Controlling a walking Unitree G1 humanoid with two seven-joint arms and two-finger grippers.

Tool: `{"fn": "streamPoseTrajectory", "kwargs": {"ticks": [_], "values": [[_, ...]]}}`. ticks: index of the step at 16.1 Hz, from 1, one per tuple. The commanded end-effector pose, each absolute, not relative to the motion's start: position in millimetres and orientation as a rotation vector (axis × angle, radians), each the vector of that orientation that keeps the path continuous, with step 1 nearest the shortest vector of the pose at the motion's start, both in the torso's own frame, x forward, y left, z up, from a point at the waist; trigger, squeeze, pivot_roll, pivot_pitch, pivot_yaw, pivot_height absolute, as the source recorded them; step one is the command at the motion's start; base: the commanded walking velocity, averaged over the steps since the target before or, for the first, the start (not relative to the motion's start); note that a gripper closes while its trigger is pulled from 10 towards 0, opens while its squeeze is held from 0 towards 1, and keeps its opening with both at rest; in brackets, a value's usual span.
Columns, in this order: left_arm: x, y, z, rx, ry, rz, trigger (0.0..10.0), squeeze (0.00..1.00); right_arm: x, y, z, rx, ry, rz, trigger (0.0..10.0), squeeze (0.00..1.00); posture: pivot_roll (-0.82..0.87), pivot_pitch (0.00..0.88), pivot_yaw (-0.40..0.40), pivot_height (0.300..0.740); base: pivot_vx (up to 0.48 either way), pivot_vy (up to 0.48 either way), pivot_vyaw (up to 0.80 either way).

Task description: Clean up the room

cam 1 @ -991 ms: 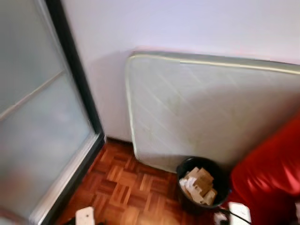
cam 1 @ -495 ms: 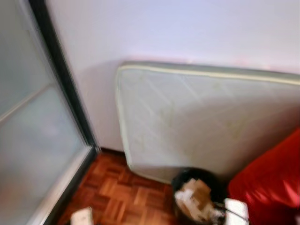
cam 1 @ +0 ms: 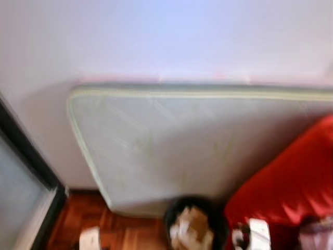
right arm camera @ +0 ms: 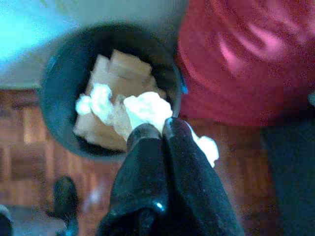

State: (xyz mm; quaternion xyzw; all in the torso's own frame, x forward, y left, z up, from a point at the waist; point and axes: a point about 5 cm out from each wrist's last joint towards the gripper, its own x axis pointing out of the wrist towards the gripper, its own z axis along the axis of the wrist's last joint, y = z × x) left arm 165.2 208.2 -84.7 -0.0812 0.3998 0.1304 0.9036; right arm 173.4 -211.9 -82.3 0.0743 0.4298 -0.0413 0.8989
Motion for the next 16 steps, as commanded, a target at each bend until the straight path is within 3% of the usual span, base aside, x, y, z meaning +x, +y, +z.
{"fn": "streamPoseTrajectory", "kwargs": {"ticks": [1,10,16], "values": [[168.3,202.4,-84.4,-0.167,0.823,0.254,10.0,0.0,166.6,-220.5,-83.6,0.138,0.906,-0.099,10.0,0.0,0.08,0.0,0.003,0.74,0.0,0.0,0.0],[168.0,202.4,-84.5,-0.171,0.822,0.26,10.0,0.0,167.9,-219.2,-82.7,0.147,0.899,-0.052,10.0,0.0,0.08,0.0,-0.001,0.74,0.0,0.0,0.71],[171.9,204.2,-81.8,-0.156,0.796,0.243,10.0,0.0,168.2,-219.8,-82.2,0.16,0.88,-0.08,10.0,0.0,0.07,0.0,0.001,0.74,0.0,0.0,0.0]]}}
